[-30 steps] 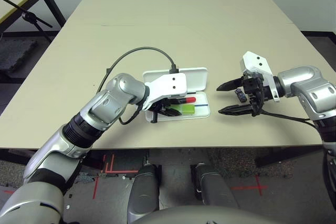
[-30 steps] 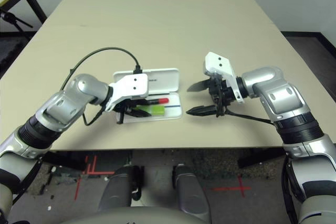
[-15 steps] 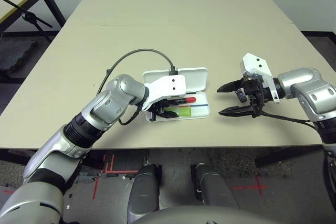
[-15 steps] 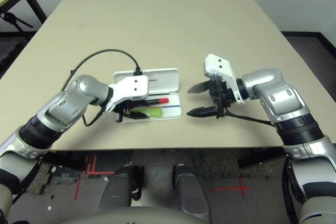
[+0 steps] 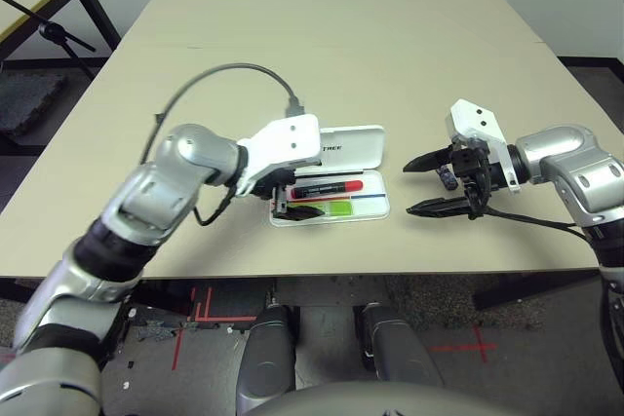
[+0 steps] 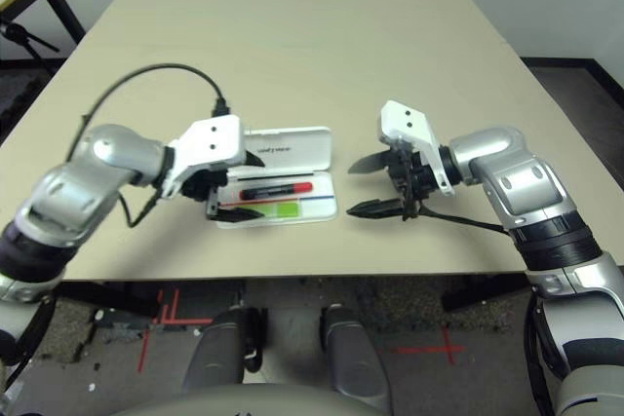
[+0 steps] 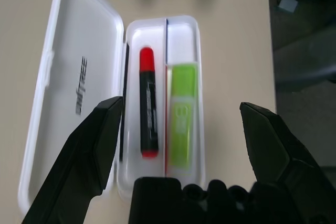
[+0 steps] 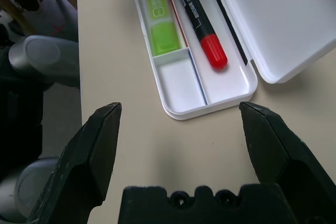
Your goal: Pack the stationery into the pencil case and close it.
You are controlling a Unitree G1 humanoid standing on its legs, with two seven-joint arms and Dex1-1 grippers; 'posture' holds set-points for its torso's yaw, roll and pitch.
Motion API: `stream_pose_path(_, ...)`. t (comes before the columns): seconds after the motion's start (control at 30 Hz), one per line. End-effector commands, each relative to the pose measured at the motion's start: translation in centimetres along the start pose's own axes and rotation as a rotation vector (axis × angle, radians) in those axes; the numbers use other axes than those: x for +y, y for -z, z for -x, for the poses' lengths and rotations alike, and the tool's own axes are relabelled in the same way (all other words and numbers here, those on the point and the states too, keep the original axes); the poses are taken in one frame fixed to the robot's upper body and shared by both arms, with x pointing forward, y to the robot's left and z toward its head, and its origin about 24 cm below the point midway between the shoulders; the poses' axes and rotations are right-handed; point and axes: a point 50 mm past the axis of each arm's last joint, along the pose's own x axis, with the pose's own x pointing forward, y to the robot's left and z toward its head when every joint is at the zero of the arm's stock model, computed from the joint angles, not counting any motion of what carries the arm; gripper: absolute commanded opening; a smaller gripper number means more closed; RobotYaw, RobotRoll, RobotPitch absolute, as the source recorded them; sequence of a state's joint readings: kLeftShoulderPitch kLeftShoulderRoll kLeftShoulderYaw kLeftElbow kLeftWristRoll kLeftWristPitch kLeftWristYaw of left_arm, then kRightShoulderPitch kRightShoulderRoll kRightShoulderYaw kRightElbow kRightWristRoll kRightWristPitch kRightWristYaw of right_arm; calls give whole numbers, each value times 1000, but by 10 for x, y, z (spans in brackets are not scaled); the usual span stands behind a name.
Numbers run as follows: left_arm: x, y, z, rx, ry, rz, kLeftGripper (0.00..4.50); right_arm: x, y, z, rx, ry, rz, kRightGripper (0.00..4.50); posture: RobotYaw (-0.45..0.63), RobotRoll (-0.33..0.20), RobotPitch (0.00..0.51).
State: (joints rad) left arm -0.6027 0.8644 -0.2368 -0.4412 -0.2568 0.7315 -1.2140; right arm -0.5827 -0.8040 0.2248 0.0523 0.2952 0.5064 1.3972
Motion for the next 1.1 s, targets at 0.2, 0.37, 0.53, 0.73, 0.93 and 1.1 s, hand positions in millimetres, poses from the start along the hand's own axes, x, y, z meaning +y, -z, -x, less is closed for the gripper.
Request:
stream_pose_path(0.2, -7, 0, 14, -3, -6, 19, 4491, -1, 1, 0, -10, -3, -9, 4500, 38, 0, 121)
stream_pose_path(0.37, -7, -1, 7, -16, 1, 24, 4491, 0, -4, 7, -39, 21, -27, 4500, 30, 0, 120)
stream_pose_path(0.53, -7, 0, 3, -16, 6, 29, 4491, -2, -11, 24, -95, 188, -172, 4500, 13, 0, 121)
stream_pose_path(0.73, -6, 2, -1, -19, 18, 33, 4491, -10, -14, 51, -145, 422, -387, 4500, -12, 0, 123)
stream_pose_path(0.93, -4, 3, -4, -23, 28, 32, 4491, -18, 2, 63, -41, 600, -522, 4500, -23, 0, 124)
stream_pose_path(1.1, -4, 3, -6, -25, 32, 31, 4491, -19, 15, 52, 44, 648, -593, 4500, -30, 0, 125)
